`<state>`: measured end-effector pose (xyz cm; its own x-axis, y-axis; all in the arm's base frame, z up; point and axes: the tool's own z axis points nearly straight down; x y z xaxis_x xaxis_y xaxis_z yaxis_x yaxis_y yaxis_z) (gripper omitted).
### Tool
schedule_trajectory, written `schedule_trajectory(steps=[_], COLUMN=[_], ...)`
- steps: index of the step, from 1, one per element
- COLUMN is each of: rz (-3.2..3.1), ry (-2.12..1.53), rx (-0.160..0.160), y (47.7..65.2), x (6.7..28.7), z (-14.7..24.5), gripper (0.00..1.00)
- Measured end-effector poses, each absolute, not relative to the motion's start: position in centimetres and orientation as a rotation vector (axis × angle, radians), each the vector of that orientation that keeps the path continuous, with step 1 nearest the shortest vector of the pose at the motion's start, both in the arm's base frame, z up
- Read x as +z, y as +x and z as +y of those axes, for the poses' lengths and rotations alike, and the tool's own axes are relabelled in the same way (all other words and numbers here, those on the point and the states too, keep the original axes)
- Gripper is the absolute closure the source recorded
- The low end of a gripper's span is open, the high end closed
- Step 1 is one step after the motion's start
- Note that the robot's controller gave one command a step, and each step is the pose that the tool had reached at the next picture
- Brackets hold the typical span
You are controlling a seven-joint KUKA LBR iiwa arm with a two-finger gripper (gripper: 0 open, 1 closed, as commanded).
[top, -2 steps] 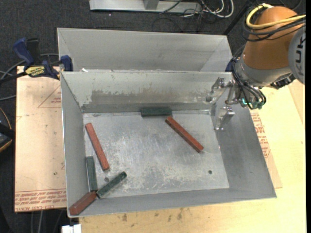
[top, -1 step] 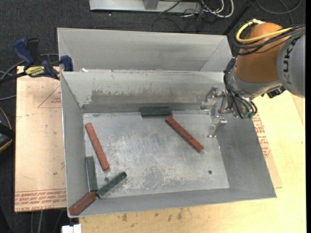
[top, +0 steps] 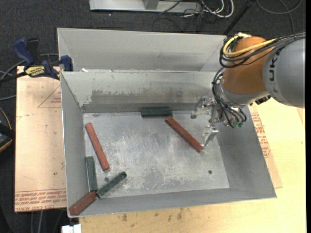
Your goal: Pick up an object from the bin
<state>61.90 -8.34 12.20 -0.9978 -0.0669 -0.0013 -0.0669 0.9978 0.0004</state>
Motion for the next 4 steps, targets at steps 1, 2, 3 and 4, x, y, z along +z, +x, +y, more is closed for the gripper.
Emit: schedule_trajectory(steps=[1,2,3,4], rz=[3.131,3.12,3.12,3.112], ry=[0.076,0.078,0.076,0.187], rx=[-0.002,-0.002,-0.003,-0.004], y=[61.8,61.9,61.8,60.5], x=[8.2,8.0,8.0,8.0], z=[-10.9,-10.9,-10.9,-10.6], gripper=[1.0,0.0,0.0,0.0])
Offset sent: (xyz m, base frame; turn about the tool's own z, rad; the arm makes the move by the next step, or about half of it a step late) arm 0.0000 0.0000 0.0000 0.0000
